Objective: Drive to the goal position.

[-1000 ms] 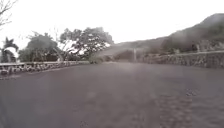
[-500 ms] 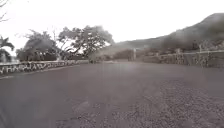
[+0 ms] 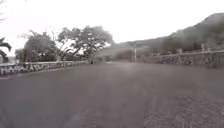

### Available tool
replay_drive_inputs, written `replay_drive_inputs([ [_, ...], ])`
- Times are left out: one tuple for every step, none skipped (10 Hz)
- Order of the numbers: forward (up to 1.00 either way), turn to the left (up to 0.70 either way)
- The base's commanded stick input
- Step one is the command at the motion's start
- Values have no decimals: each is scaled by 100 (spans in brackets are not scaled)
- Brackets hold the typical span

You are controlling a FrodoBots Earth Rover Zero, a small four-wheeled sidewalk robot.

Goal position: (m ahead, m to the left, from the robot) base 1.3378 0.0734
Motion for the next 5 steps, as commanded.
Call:
replay_drive_inputs([
  [70, 0],
  [70, 0],
  [70, 0],
  [70, 0],
  [70, 0],
])
